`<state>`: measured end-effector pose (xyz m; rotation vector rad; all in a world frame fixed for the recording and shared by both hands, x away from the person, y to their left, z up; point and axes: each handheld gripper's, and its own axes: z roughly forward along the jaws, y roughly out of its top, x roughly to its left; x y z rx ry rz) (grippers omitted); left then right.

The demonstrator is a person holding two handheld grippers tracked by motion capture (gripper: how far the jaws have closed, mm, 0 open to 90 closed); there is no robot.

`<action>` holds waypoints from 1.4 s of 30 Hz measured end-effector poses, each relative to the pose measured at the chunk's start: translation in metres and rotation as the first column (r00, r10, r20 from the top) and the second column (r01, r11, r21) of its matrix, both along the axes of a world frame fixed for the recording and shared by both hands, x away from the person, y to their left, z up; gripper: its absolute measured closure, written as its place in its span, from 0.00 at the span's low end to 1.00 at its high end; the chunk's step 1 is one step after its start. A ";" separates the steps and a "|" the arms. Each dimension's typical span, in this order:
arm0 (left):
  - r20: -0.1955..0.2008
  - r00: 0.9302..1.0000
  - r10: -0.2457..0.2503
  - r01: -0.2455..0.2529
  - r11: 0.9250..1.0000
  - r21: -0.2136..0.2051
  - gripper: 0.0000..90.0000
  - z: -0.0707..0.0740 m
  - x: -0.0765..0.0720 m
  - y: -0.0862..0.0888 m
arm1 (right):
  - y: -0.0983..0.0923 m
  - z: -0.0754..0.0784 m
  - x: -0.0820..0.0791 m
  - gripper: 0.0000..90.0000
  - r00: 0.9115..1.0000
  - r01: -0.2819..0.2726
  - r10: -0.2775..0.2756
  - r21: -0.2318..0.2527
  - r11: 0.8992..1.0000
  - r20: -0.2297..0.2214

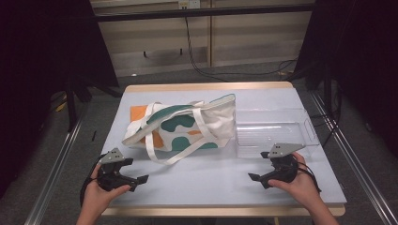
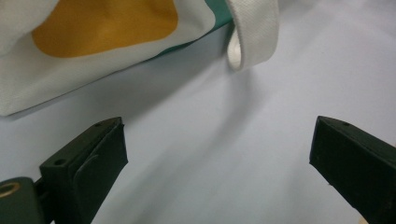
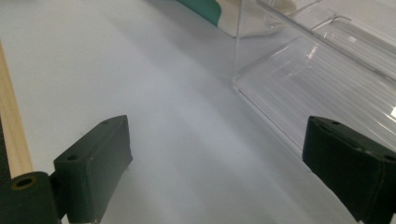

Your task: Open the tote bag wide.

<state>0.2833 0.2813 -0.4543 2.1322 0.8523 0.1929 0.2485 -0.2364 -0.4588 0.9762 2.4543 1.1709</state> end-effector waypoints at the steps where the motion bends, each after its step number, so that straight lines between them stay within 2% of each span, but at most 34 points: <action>1: 0.000 1.000 -0.008 0.008 1.000 0.003 0.05 0.001 0.000 -0.001 | 0.002 0.000 0.000 0.09 1.000 -0.004 0.004 -0.001 1.000 0.002; 4: 0.001 1.000 -0.009 0.009 1.000 0.004 0.05 0.002 0.001 -0.001 | 0.005 0.000 0.000 0.09 1.000 -0.013 0.013 -0.009 1.000 0.005; 13: -0.003 1.000 -0.004 0.004 1.000 -0.013 0.06 0.009 0.002 -0.003 | 0.009 0.004 -0.001 0.10 1.000 -0.015 0.015 0.017 1.000 0.010; 20: 0.000 1.000 -0.008 0.008 1.000 -0.015 0.08 0.020 0.004 -0.007 | 0.022 0.009 0.002 0.14 0.999 -0.053 0.053 0.044 0.998 0.005; 25: -0.008 1.000 -0.015 0.015 1.000 -0.014 0.08 0.023 0.005 -0.005 | 0.032 0.013 0.001 0.15 0.997 -0.078 0.078 0.028 0.997 0.010; 32: 0.014 1.000 -0.021 0.022 1.000 -0.014 0.10 0.034 0.009 -0.008 | 0.040 0.025 0.005 0.17 0.994 -0.107 0.107 0.029 0.994 0.016; 37: 0.035 0.999 -0.033 0.033 0.999 -0.011 0.11 0.043 0.012 -0.013 | 0.042 0.033 0.010 0.18 0.994 -0.106 0.105 0.036 0.994 0.019; 41: 0.033 0.999 -0.034 0.034 0.999 -0.011 0.11 0.047 0.015 -0.016 | 0.044 0.037 0.013 0.19 0.993 -0.117 0.116 0.054 0.992 0.015; 42: 0.039 0.999 -0.034 0.034 0.999 0.001 0.12 0.048 0.015 -0.016 | 0.045 0.037 0.014 0.19 0.993 -0.118 0.118 0.048 0.992 0.013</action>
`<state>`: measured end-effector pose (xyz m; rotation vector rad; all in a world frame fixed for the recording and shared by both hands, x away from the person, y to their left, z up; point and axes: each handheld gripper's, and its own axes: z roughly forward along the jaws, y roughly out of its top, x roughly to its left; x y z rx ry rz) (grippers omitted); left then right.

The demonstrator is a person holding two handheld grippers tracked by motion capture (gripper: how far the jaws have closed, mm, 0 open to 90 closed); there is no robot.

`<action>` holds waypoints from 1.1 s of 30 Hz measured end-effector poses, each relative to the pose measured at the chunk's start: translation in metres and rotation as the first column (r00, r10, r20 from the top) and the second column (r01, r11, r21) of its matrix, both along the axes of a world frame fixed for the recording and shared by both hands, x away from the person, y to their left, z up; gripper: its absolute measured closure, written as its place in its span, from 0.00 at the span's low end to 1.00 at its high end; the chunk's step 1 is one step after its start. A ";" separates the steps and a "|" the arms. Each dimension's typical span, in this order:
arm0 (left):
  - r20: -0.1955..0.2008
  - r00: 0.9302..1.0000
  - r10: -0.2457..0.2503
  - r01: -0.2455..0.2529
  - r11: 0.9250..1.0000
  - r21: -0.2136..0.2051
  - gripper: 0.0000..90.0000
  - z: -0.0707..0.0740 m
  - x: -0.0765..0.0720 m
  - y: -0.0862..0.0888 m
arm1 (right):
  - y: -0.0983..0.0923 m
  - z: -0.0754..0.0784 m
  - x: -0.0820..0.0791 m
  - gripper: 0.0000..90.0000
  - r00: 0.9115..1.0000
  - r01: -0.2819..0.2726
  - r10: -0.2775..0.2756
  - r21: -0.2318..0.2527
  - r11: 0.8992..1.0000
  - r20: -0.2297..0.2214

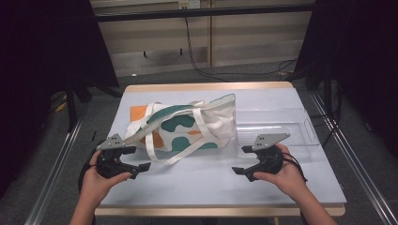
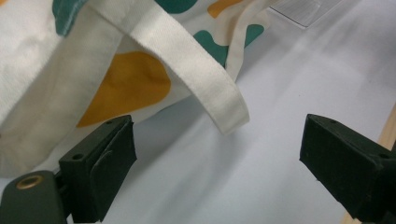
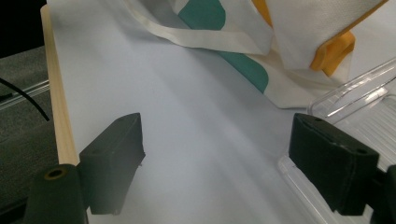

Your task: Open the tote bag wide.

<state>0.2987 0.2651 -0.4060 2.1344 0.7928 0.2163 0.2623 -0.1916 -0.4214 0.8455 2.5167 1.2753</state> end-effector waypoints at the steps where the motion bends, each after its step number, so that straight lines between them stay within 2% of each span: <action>1: 0.005 1.000 -0.004 0.004 1.000 -0.002 0.12 0.001 0.001 -0.001 | 0.001 0.001 0.002 0.20 1.000 -0.003 0.004 -0.008 1.000 0.004; 6: 0.027 1.000 0.003 -0.003 1.000 0.000 0.13 0.006 0.006 -0.003 | 0.002 0.003 0.004 0.20 1.000 -0.006 0.006 -0.010 1.000 0.002; 10: 0.028 1.000 0.009 -0.008 1.000 -0.011 0.13 0.009 0.010 -0.005 | 0.002 0.004 0.005 0.21 1.000 -0.003 0.003 -0.008 1.000 0.002; 17: 0.034 0.999 0.008 -0.009 1.000 0.010 0.14 0.016 0.016 -0.008 | 0.009 0.010 0.009 0.27 1.000 -0.016 0.015 0.014 1.000 0.016; 19: 0.037 0.999 0.010 -0.010 1.000 0.012 0.14 0.018 0.018 -0.009 | 0.014 0.015 0.013 0.30 1.000 -0.014 0.013 0.035 0.999 0.027; 22: 0.038 0.999 0.008 -0.009 1.000 0.007 0.14 0.019 0.020 -0.009 | 0.020 0.019 0.016 0.31 0.999 -0.023 0.022 0.040 0.999 0.039; 30: 0.048 0.999 0.010 -0.011 0.999 0.033 0.15 0.025 0.025 -0.011 | 0.037 0.024 0.026 0.35 0.997 -0.041 0.039 0.027 0.999 0.063; 33: 0.042 0.999 0.021 -0.022 0.999 0.026 0.17 0.025 0.027 -0.010 | 0.043 0.026 0.030 0.37 0.997 -0.048 0.046 0.035 0.998 0.063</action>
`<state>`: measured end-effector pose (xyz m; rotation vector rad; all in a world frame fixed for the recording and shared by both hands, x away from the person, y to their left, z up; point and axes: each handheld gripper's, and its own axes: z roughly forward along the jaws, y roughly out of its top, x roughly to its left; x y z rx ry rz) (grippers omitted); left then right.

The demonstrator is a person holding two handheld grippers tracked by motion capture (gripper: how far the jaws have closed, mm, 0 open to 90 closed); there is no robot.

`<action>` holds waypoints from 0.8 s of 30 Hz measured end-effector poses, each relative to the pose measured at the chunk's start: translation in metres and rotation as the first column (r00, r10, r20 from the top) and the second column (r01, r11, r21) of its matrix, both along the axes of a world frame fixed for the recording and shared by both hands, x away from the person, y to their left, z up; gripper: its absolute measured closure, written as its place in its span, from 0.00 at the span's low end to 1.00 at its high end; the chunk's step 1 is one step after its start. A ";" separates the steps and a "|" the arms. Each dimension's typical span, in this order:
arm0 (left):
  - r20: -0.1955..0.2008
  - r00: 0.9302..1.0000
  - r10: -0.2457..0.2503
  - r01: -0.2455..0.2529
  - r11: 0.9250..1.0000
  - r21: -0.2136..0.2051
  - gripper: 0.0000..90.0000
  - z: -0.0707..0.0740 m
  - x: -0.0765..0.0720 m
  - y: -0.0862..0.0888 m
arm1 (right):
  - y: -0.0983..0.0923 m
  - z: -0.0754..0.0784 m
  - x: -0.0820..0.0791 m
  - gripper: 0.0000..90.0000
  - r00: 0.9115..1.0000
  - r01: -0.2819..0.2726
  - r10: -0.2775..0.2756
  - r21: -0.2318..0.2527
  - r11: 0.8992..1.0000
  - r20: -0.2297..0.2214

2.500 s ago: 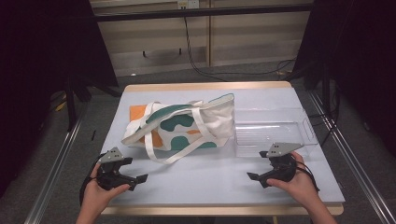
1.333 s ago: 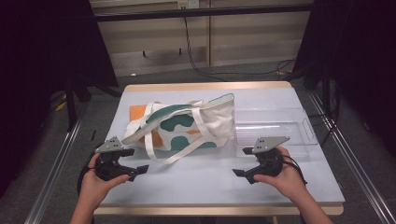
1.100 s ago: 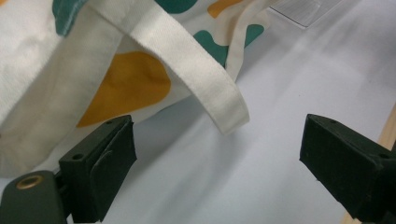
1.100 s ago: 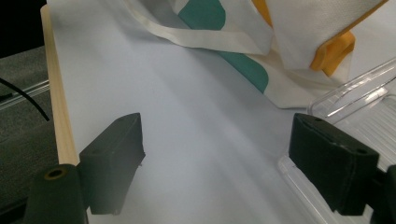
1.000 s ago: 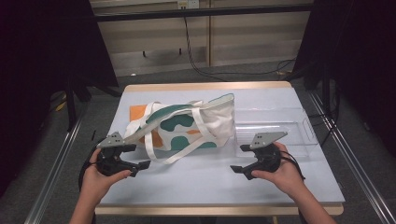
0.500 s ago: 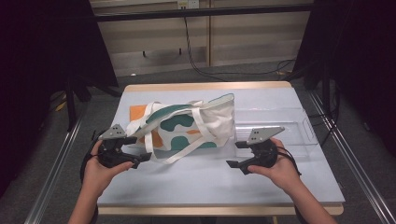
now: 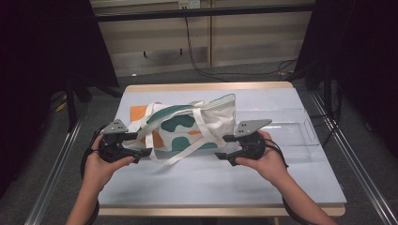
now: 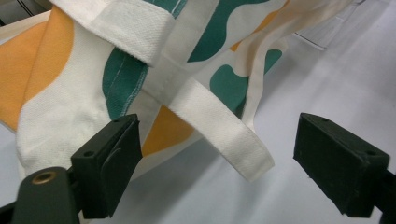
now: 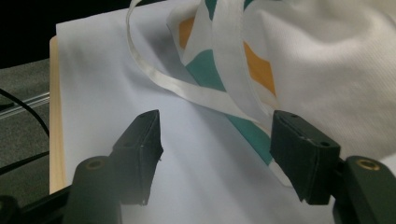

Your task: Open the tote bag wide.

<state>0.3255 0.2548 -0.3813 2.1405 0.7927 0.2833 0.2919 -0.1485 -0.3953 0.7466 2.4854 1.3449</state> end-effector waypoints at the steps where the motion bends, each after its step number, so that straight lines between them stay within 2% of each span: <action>1: 0.000 1.000 0.000 0.000 1.000 0.000 0.17 0.000 0.000 0.000 | 0.001 0.000 0.001 0.38 1.000 -0.003 0.003 0.000 1.000 0.001; 8: 0.003 1.000 0.025 -0.025 1.000 0.011 0.24 0.000 0.003 0.004 | 0.013 0.002 0.009 0.44 1.000 -0.007 0.007 0.010 1.000 0.003; 10: -0.005 0.999 0.033 -0.033 0.999 -0.002 0.26 0.001 0.004 0.005 | 0.018 0.003 0.013 0.48 1.000 -0.011 0.010 0.014 1.000 0.012; 12: 0.006 0.999 0.044 -0.044 0.999 0.012 0.28 0.003 0.005 0.007 | 0.020 0.003 0.014 0.50 1.000 -0.015 0.015 0.017 1.000 0.009; 14: 0.012 0.998 0.060 -0.060 0.998 0.005 0.29 0.006 0.007 0.010 | 0.023 0.003 0.017 0.61 1.000 -0.025 0.025 0.010 1.000 0.010; 17: 0.011 0.998 0.058 -0.058 0.998 0.010 0.30 0.008 0.008 0.011 | 0.024 0.003 0.018 0.66 1.000 -0.028 0.028 0.008 1.000 0.007; 20: 0.023 0.999 0.045 -0.046 0.999 0.011 0.36 0.011 0.012 0.011 | 0.024 0.002 0.021 0.81 0.999 -0.037 0.037 0.012 0.999 -0.010; 22: 0.034 0.998 0.044 -0.044 0.999 0.003 0.37 0.011 0.014 0.011 | 0.024 0.001 0.022 0.84 0.999 -0.038 0.039 0.016 0.999 -0.013; 24: 0.043 0.998 0.047 -0.048 0.999 0.016 0.40 0.012 0.019 0.010 | 0.022 -0.001 0.023 0.94 0.999 -0.038 0.039 0.042 0.998 -0.031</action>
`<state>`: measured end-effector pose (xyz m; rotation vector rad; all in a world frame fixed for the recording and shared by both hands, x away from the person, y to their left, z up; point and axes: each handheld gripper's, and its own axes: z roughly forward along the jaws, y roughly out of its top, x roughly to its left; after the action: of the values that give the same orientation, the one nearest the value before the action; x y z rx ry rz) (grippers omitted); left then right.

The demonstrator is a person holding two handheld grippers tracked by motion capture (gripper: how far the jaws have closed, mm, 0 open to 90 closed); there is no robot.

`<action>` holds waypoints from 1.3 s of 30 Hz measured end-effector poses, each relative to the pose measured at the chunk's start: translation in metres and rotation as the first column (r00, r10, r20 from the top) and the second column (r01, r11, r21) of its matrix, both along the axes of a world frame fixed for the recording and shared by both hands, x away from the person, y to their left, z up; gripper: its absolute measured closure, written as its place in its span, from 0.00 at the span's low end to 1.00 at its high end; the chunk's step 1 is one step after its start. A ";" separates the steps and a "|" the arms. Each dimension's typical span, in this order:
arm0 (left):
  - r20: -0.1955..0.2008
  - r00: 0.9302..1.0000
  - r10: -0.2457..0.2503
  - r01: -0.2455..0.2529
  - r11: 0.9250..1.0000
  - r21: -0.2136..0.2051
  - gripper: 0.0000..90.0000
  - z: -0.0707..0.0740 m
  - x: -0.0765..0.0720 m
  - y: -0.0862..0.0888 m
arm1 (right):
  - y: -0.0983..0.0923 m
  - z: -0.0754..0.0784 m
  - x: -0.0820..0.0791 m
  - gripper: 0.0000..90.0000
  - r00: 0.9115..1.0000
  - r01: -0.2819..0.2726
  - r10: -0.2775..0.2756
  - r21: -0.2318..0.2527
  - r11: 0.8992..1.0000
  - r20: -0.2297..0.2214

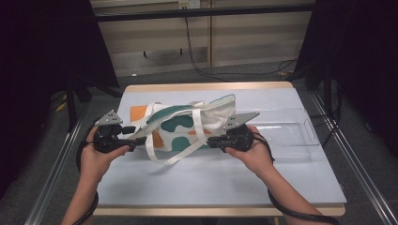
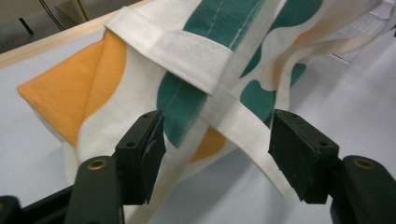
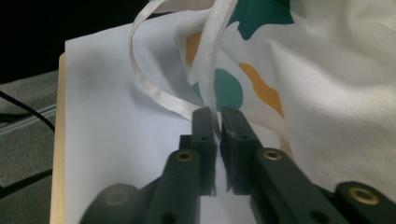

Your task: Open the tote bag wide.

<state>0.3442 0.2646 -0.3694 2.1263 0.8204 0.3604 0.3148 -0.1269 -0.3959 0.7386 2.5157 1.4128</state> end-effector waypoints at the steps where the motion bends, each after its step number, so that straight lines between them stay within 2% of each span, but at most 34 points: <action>1: 0.005 1.000 0.004 -0.004 1.000 0.002 0.41 0.000 0.002 -0.001 | -0.001 0.000 0.000 0.97 1.000 0.007 -0.007 0.010 1.000 -0.007; 3: 0.006 1.000 0.008 -0.008 1.000 0.005 0.41 0.001 0.003 -0.001 | -0.003 -0.001 0.000 0.97 1.000 0.005 -0.005 0.023 1.000 -0.016; 5: 0.021 1.000 0.011 -0.011 1.000 0.004 0.48 0.000 0.008 -0.001 | -0.005 -0.002 0.000 0.98 1.000 0.008 -0.008 0.021 1.000 -0.019; 8: 0.009 1.000 -0.002 0.002 1.000 0.006 0.51 0.000 0.012 -0.003 | -0.006 -0.003 0.000 0.98 1.000 0.004 -0.003 0.027 1.000 -0.025; 11: 0.005 1.000 -0.011 0.011 1.000 0.005 0.58 0.001 0.015 -0.006 | -0.007 -0.004 -0.001 0.98 1.000 0.001 0.000 0.023 1.000 -0.026; 17: 0.009 1.000 -0.018 0.018 0.999 0.038 0.68 0.003 0.022 -0.014 | -0.015 -0.007 -0.005 1.00 0.999 -0.003 0.004 0.028 1.000 -0.032; 22: 0.009 1.000 -0.025 0.025 0.999 0.046 0.74 0.002 0.026 -0.017 | -0.018 -0.010 -0.007 1.00 0.999 0.002 -0.001 0.020 1.000 -0.040; 23: 0.007 1.000 -0.025 0.025 0.999 0.046 0.78 0.002 0.026 -0.017 | -0.019 -0.011 -0.007 1.00 0.999 0.008 -0.006 0.044 0.999 -0.042; 25: 0.000 1.000 -0.022 0.022 0.998 0.055 0.82 0.004 0.025 -0.017 | -0.019 -0.011 -0.007 0.99 1.000 0.013 -0.012 0.049 0.999 -0.026; 26: 0.003 1.000 -0.022 0.022 0.998 0.051 0.83 0.004 0.026 -0.017 | -0.019 -0.010 -0.007 0.93 1.000 0.016 -0.014 0.053 0.998 -0.022; 27: -0.002 1.000 -0.027 0.027 0.998 0.059 0.83 0.005 0.026 -0.016 | -0.019 -0.010 -0.007 0.93 1.000 0.016 -0.014 0.053 0.998 -0.022; 29: -0.002 1.000 -0.026 0.026 0.998 0.065 0.86 0.006 0.026 -0.017 | -0.017 -0.008 -0.006 0.72 0.999 0.053 -0.053 0.057 0.997 -0.002; 30: -0.006 1.000 -0.031 0.031 0.997 0.066 0.87 0.007 0.025 -0.018 | -0.016 -0.007 -0.005 0.68 0.998 0.060 -0.060 0.060 0.996 0.001; 33: -0.004 1.000 -0.031 0.031 0.997 0.074 0.88 0.008 0.026 -0.017 | -0.012 -0.006 -0.005 0.64 0.999 0.045 -0.046 0.073 0.996 0.010; 35: -0.007 1.000 -0.029 0.029 0.997 0.068 0.89 0.009 0.025 -0.017 | -0.008 -0.005 -0.004 0.57 0.998 0.063 -0.064 0.054 0.997 0.014; 37: -0.013 0.999 -0.032 0.033 0.998 0.061 0.89 0.011 0.025 -0.016 | -0.005 -0.003 -0.002 0.54 0.997 0.065 -0.067 0.059 0.996 0.030; 39: -0.017 0.999 -0.031 0.032 0.998 0.051 0.89 0.012 0.025 -0.015 | 0.002 0.000 -0.001 0.57 0.998 0.045 -0.048 0.074 0.996 0.041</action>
<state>0.3691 0.2494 -0.3571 2.1903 0.7938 0.3515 0.3136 -0.1249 -0.3964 0.7663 2.4103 1.4949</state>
